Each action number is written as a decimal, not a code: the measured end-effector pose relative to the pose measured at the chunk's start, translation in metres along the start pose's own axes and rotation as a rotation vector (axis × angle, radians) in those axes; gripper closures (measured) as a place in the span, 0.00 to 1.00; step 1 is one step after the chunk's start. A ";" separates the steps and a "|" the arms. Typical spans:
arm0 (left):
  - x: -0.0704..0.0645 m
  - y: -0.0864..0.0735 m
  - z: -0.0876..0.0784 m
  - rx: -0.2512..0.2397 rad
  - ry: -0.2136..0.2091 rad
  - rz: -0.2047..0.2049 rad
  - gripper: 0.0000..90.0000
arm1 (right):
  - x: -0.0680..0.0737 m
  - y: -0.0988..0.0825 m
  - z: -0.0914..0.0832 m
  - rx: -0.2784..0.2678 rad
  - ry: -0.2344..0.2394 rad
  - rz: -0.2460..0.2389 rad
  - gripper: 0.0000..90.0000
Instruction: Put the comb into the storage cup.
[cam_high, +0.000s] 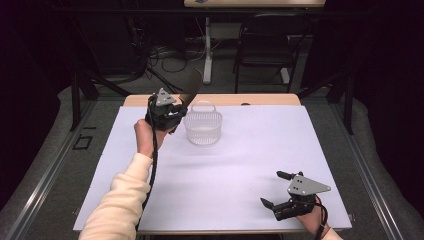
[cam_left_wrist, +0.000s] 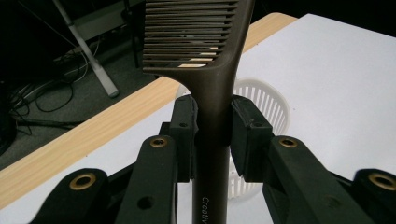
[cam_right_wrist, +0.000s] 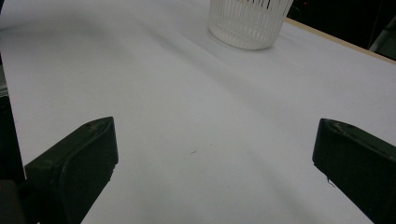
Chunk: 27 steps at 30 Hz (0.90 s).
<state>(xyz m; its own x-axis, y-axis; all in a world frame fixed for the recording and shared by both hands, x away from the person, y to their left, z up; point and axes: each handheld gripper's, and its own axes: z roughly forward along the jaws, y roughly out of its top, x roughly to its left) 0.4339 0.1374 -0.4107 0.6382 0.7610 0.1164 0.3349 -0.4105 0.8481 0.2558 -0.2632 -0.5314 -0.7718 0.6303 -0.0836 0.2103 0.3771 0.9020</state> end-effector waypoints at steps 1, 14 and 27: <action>0.000 0.001 0.000 -0.004 0.000 -0.004 0.80 | 0.000 0.000 0.000 0.000 0.000 0.000 0.00; 0.000 0.008 0.003 -0.029 -0.005 -0.011 0.80 | 0.000 0.000 0.001 0.000 0.004 0.004 0.00; -0.003 0.017 0.008 -0.063 -0.004 -0.013 0.80 | -0.001 0.000 0.000 0.001 0.007 0.006 0.00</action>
<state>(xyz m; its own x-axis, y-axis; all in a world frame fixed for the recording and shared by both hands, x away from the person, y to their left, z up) 0.4438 0.1240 -0.4007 0.6371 0.7639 0.1026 0.2995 -0.3680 0.8803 0.2561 -0.2637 -0.5316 -0.7748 0.6277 -0.0753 0.2152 0.3739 0.9022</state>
